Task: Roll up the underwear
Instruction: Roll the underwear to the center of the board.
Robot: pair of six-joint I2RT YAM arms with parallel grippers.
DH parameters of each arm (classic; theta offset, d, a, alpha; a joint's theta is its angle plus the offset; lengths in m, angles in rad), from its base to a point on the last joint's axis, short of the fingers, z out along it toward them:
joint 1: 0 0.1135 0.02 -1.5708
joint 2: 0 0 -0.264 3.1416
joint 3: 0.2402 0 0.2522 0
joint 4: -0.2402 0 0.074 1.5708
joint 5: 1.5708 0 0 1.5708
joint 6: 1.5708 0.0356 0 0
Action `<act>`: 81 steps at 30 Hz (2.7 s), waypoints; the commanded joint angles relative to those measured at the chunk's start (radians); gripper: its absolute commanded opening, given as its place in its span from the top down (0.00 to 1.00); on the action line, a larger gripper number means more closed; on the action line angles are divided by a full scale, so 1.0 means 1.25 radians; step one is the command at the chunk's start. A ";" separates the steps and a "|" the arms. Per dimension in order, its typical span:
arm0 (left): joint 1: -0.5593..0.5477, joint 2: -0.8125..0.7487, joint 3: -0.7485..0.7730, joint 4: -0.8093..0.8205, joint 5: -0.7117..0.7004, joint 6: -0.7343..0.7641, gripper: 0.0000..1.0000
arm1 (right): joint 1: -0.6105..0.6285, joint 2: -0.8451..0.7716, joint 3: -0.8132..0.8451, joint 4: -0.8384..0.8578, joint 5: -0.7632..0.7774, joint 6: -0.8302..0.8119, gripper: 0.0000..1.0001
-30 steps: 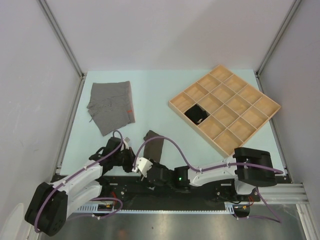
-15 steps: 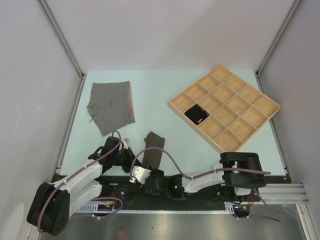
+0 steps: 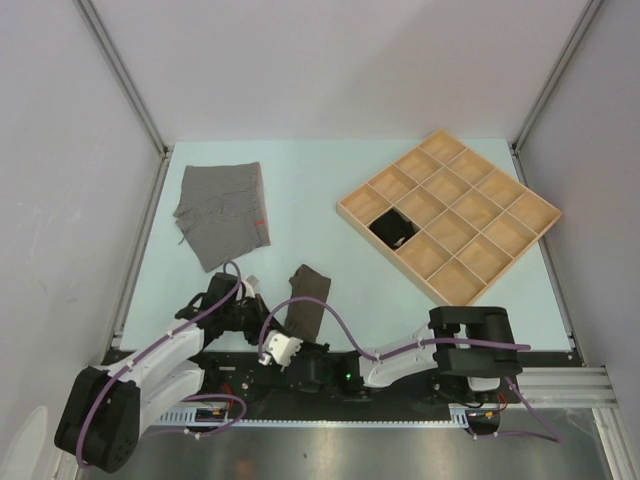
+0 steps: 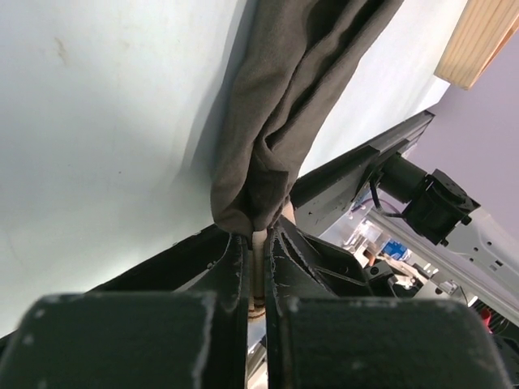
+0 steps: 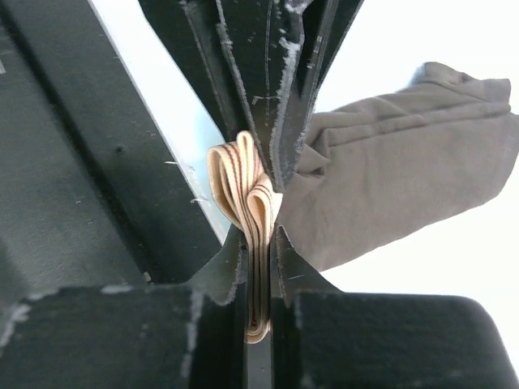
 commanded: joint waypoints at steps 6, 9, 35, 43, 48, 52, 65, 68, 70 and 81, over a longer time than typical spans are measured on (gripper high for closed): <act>0.046 -0.054 0.012 0.005 -0.058 0.079 0.44 | -0.150 -0.120 0.009 -0.043 -0.304 0.077 1.00; 0.065 -0.081 0.002 0.028 -0.097 0.087 0.29 | -0.208 -0.133 0.009 -0.057 -0.433 0.107 1.00; 0.062 -0.247 -0.141 0.318 -0.181 0.243 0.28 | -0.534 0.091 0.188 -0.175 -0.940 0.184 1.00; 0.028 -0.161 -0.131 0.370 -0.201 0.290 0.34 | -0.569 0.139 0.225 -0.226 -0.967 0.180 1.00; -0.002 -0.103 -0.112 0.384 -0.219 0.296 0.39 | -0.582 0.156 0.230 -0.223 -0.977 0.191 1.00; -0.028 -0.040 -0.085 0.374 -0.275 0.295 0.40 | -0.584 0.156 0.231 -0.223 -0.980 0.190 0.99; -0.137 0.177 0.060 0.228 -0.553 0.256 0.56 | -0.584 0.062 0.249 -0.310 -0.873 0.168 0.33; -0.137 0.182 0.062 0.228 -0.552 0.258 0.57 | -0.582 -0.006 0.253 -0.356 -0.785 0.154 0.19; -0.137 0.178 0.061 0.228 -0.545 0.260 0.58 | -0.565 -0.064 0.243 -0.378 -0.677 0.139 0.16; -0.136 0.191 0.051 0.276 -0.460 0.269 0.57 | -0.392 -0.192 -0.008 0.010 -0.566 -0.019 0.18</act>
